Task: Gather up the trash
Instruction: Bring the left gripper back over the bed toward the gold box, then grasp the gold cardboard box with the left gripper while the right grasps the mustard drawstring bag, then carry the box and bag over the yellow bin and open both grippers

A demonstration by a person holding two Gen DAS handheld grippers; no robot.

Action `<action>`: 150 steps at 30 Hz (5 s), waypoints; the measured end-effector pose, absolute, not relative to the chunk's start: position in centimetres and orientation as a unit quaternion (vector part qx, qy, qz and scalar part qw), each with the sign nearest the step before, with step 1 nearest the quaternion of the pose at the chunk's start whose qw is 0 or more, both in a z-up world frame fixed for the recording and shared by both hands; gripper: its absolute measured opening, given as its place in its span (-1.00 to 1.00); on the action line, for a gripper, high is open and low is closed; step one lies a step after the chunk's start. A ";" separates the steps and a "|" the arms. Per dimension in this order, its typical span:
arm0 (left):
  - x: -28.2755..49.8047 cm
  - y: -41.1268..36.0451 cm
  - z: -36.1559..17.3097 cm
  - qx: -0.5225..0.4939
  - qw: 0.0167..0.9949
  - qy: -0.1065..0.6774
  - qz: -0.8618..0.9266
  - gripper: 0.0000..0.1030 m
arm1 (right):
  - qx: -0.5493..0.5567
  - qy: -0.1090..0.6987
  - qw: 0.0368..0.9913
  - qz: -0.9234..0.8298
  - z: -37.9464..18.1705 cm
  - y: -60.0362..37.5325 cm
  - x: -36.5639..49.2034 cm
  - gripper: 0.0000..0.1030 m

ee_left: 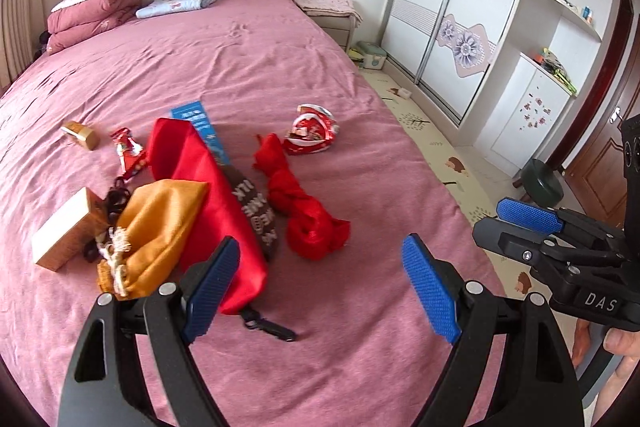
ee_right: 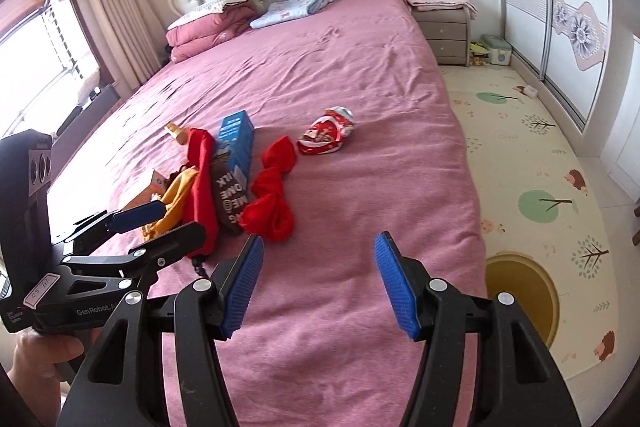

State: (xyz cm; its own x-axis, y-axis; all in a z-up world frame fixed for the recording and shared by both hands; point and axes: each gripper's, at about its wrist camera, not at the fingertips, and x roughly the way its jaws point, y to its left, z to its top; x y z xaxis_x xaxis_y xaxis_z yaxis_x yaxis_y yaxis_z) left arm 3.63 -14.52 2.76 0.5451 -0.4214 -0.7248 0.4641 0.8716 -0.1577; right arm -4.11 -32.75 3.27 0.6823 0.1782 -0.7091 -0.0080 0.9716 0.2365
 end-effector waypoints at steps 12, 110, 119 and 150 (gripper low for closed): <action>5.8 -5.4 2.8 0.020 0.893 0.397 -0.210 0.62 | 0.084 0.407 0.904 0.100 3.0 -22.9 -1.0 0.11; 3.8 -22.8 3.3 0.059 0.805 0.434 -0.401 -0.30 | 0.180 0.386 0.905 0.006 4.3 -40.9 -7.7 -0.78; 2.5 -31.8 1.6 0.063 0.772 0.457 -0.437 -0.30 | 0.194 0.394 0.897 -0.058 2.4 -48.7 -11.1 -0.78; 1.1 -44.3 -3.3 0.112 0.739 0.498 -0.440 0.60 | 0.245 0.397 0.872 -0.148 -1.4 -60.2 -16.0 -0.40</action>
State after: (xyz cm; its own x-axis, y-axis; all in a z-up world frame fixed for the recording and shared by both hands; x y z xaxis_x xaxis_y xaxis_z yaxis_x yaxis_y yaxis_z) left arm 1.07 -44.29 -3.31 0.1161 -0.5384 -0.8346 0.7617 0.5876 -0.2731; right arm -16.01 -60.24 -1.39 0.6405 -0.0630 -0.7653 0.4530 0.8358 0.3103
